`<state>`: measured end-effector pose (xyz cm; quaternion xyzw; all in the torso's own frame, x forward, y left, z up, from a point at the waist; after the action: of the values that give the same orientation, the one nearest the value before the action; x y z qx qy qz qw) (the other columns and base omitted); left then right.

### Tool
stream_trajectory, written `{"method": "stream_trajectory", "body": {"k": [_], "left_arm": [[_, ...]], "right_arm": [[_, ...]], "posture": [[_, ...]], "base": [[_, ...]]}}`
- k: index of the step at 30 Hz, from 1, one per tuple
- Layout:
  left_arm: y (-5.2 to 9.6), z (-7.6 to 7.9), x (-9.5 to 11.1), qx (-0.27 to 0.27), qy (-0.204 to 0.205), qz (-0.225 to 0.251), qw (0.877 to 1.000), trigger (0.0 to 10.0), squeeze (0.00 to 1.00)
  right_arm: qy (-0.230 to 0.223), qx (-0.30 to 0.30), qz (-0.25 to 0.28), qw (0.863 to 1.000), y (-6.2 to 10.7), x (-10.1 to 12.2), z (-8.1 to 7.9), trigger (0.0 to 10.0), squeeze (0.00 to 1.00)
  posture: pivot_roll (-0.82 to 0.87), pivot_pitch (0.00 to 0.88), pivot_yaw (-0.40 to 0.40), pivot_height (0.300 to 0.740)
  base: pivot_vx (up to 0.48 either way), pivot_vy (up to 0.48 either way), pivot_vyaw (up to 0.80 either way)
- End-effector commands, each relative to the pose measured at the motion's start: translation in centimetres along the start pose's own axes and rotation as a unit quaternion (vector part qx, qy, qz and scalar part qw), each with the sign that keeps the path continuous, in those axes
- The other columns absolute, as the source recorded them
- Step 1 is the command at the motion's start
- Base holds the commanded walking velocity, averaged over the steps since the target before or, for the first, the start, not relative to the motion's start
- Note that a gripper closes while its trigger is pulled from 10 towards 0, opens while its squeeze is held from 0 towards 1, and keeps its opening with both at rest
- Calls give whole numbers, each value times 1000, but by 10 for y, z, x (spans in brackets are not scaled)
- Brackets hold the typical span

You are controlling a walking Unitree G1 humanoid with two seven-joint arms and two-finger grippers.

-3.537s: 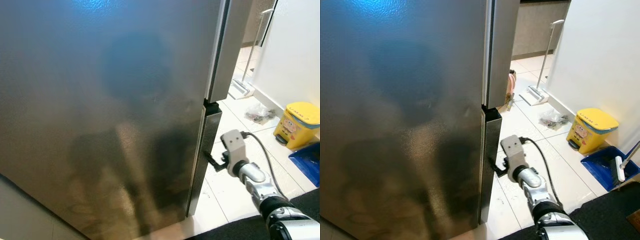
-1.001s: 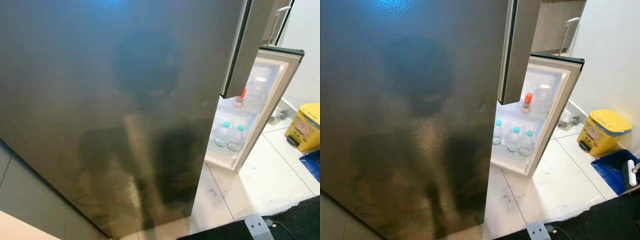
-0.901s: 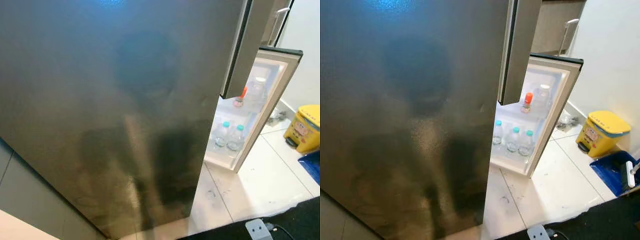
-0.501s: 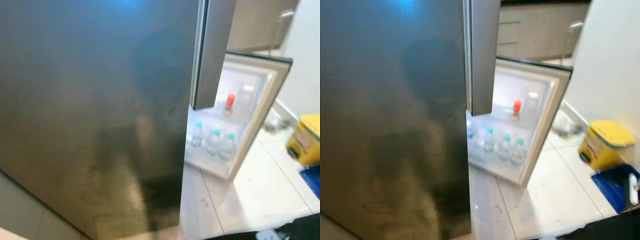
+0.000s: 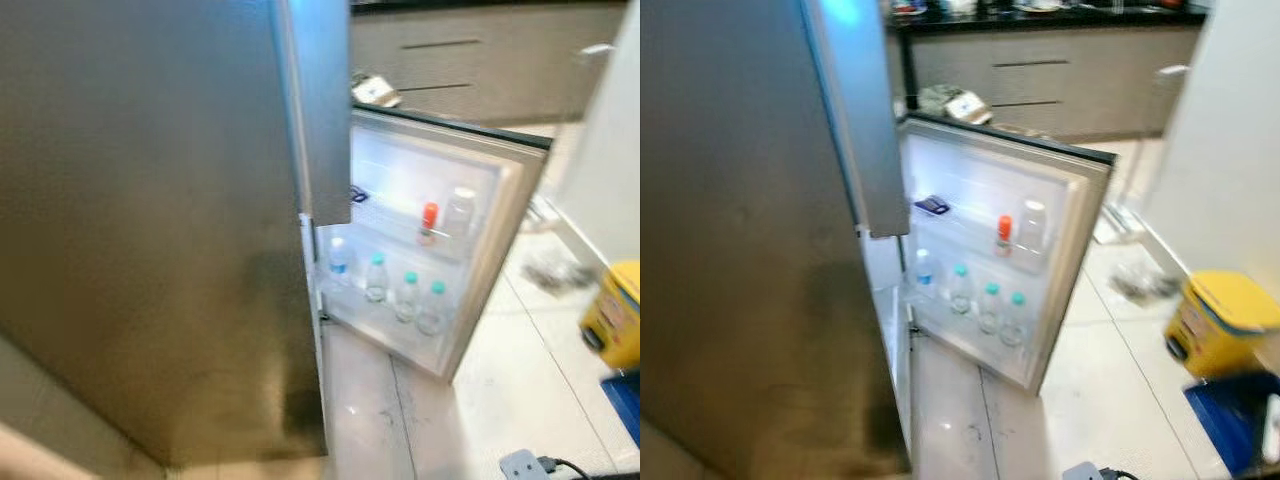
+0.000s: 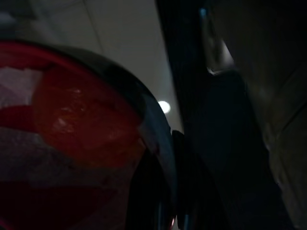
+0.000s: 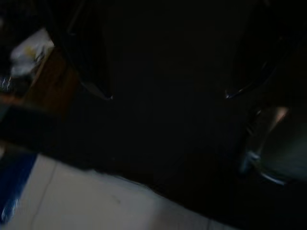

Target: Restocking fridge

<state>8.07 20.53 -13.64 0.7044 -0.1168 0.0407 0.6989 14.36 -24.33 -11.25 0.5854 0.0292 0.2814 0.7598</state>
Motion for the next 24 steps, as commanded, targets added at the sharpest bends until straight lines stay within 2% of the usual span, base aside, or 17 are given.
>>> {"method": "stream_trajectory", "body": {"k": [1, 17, 22, 24], "left_arm": [[-1, 4, 13, -6, -5, 21, 1000, 10000, 0], [-1, 4, 15, -6, -6, 22, 1000, 10000, 0], [-1, 5, 15, -7, -5, 23, 1000, 10000, 0], [-1, 5, 15, -7, -3, 24, 1000, 10000, 0]], "right_arm": [[10, -1, 0, 1000, 0, -2, 2, 10000, 0], [17, -3, 9, 1000, 0, 4, 6, 10000, 0], [26, -11, 21, 999, 0, 11, 10, 10000, 0], [24, -18, 34, 999, 0, 16, 14, 10000, 0]], "posture": [[-60, 0, 7, 740], [-64, 0, 8, 740], [-63, 0, 6, 740], [-63, 0, 5, 740]], "base": [[0, -480, 800], [0, -460, 800], [0, -440, 800], [0, -437, 219]]}}
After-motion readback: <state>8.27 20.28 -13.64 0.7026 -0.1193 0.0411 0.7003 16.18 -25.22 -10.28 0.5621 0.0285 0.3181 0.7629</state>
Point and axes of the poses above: a point about 5 cm out from each wrist's last joint towards the gripper, its own y axis pointing back from the gripper into the wrist, its own x axis along the axis of the wrist's last joint, z = x × y, the point moved 2 cm from there along -y, pointing out of the wrist towards the gripper, and after that the axes turned 6 degrees about y, right-handed, at the moved point
